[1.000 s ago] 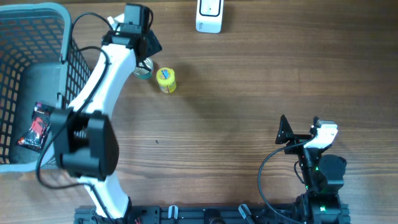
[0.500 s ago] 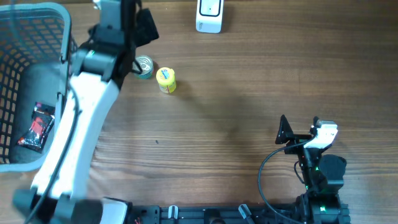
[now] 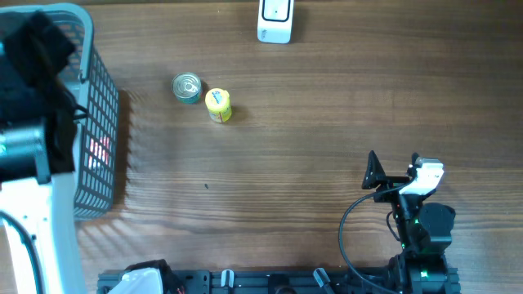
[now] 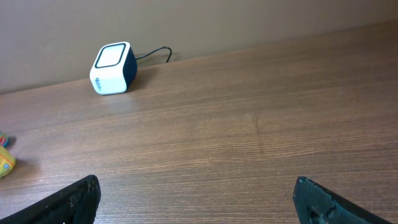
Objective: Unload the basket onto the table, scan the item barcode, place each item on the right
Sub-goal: 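Move the left gripper back into the basket above the hex wrench pack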
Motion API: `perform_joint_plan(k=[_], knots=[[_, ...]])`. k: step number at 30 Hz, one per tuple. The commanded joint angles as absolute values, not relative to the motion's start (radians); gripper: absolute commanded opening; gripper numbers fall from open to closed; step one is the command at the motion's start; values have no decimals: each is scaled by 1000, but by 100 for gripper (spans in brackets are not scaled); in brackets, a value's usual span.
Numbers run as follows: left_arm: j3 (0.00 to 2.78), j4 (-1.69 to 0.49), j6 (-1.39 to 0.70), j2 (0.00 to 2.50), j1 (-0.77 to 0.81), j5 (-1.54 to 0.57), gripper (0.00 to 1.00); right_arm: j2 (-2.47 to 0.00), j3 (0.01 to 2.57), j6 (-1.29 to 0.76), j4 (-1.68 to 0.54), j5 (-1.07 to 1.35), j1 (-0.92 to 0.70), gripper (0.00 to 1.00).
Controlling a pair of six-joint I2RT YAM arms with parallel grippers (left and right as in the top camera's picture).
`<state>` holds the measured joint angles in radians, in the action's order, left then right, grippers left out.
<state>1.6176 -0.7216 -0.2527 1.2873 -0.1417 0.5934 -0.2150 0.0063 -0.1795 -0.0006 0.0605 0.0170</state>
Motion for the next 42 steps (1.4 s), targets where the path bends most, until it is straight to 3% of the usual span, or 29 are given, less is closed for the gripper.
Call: perform_joint_plan(k=[1,7,15,20,28,42], knots=[[1623,-797,-375,1406,-294,502,100,-219,5,-187,2,77,22,100],[1623,-804,-264,1547,-403,384,100,-219,5,-187,2,77,22,100],[1623,-761,-254,1601,-498,381,100,-219,5,-186,2,77,22,100],[1623,-719,75,1601,-542,62,100,-219,5,-186,2,77,22,100],[1623,-556,207,1601,-549,41,100,-232,5,-185,2,76,22,100],[1575,-588,194,1411,-530,-112,100,-278,5,-183,7,61,22,100]])
